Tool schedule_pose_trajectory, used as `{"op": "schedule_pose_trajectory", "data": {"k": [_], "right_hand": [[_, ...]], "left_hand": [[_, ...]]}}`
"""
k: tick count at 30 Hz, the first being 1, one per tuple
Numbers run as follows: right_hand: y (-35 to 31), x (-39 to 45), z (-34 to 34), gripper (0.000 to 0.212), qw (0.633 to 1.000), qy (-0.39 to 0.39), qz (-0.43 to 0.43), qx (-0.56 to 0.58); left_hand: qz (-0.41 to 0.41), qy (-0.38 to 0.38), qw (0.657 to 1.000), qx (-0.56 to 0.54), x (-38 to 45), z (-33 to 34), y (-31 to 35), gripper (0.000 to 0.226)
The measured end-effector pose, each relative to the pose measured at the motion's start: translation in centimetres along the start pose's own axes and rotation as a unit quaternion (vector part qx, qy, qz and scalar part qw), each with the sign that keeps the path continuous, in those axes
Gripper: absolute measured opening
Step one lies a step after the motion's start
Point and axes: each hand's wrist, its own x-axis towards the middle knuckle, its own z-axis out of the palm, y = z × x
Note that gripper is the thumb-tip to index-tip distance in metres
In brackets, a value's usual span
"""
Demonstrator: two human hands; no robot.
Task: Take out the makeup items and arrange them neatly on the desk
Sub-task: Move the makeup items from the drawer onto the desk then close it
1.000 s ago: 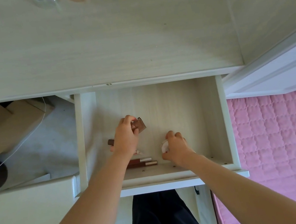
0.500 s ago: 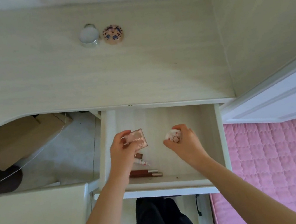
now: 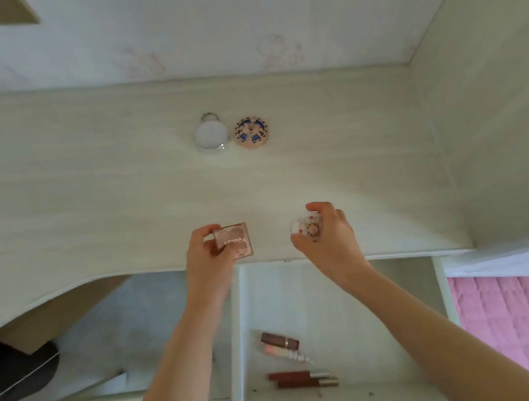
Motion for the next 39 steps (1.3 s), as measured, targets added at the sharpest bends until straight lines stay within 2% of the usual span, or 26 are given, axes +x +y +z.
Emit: {"op": "schedule_pose_trajectory", "data": {"k": [3, 10, 19, 24, 29, 32, 34, 37, 39], "right_hand": [[-2.1, 3.2, 1.7, 0.056, 1.000, 0.004, -0.015, -0.026], [-4.5, 8.5, 5.2, 0.061, 0.994, 0.000, -0.034, -0.099], [-4.1, 10.3, 7.0, 0.058, 0.986, -0.011, -0.063, -0.156], [-3.4, 10.1, 7.2, 0.056, 0.965, -0.007, -0.139, -0.222], [-2.7, 10.1, 7.3, 0.055, 0.943, 0.018, -0.173, -0.283], [-2.4, 10.3, 7.2, 0.057, 0.942, 0.010, -0.173, -0.286], [-2.1, 10.3, 7.1, 0.060, 0.945, 0.009, -0.179, -0.274], [-1.7, 9.9, 7.1, 0.069, 0.949, 0.014, -0.184, -0.256], [-1.4, 9.5, 7.1, 0.075, 0.952, 0.012, -0.181, -0.248]], "left_hand": [[-0.002, 0.002, 0.998, 0.064, 4.1, -0.6, 1.0, 0.044], [0.021, -0.010, 0.991, 0.131, 10.7, -0.1, 2.3, 0.034], [0.063, -0.024, 0.974, 0.217, 12.6, 0.1, 2.0, 0.035], [0.111, -0.012, 0.949, 0.296, 13.1, -0.2, 1.7, 0.046], [0.139, -0.017, 0.930, 0.340, 13.2, -0.3, 1.2, 0.049], [0.183, 0.026, 0.903, 0.388, 12.6, -0.1, 0.6, 0.049], [0.246, 0.056, 0.875, 0.413, 12.1, 0.2, -0.1, 0.047], [0.342, 0.051, 0.832, 0.434, 11.5, 0.9, -1.8, 0.046], [0.365, 0.039, 0.817, 0.444, 11.3, 1.3, -2.6, 0.046]]}}
